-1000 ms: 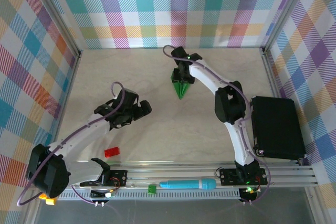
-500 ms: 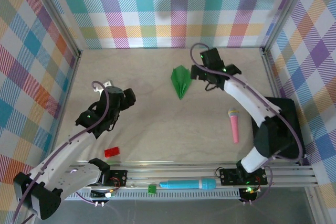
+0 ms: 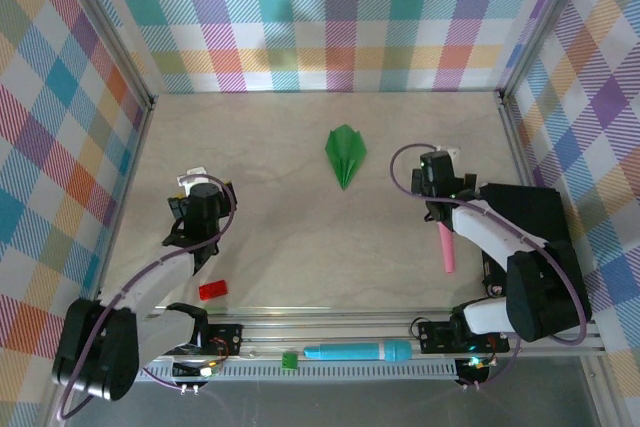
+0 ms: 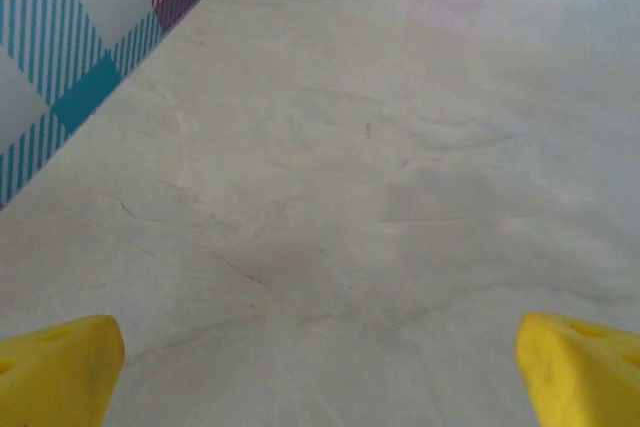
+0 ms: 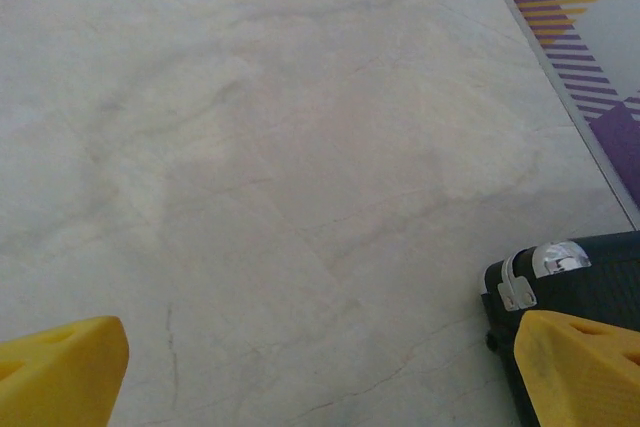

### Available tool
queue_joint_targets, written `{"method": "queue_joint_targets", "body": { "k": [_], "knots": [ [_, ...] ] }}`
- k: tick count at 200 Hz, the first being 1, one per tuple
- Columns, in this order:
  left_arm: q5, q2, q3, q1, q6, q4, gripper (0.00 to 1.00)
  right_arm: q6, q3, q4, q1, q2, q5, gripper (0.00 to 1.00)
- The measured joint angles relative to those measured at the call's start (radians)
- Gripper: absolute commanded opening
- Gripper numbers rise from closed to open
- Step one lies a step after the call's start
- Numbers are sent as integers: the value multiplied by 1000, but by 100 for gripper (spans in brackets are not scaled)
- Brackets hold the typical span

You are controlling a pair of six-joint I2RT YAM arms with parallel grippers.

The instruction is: Fold a paper plane with a square sheet of paper (pick it up from the middle)

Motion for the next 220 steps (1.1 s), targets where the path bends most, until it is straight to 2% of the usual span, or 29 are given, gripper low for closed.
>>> {"method": "queue_joint_targets", "body": {
  "k": [51,99,151,220],
  "knots": [
    [235,190,-77,117,55,323,100,-108,-118,293,-63,53,-51,99],
    [381,298,-77,145,83,498,100,-176,-263,547,-87,63,-180,99],
    [448,456,-79,186,87,677,100,-197,-321,786,-141,101,-292,99],
    [473,476,-64,187,87,688,100,-196,-322,828,-188,126,-423,99]
  ]
}}
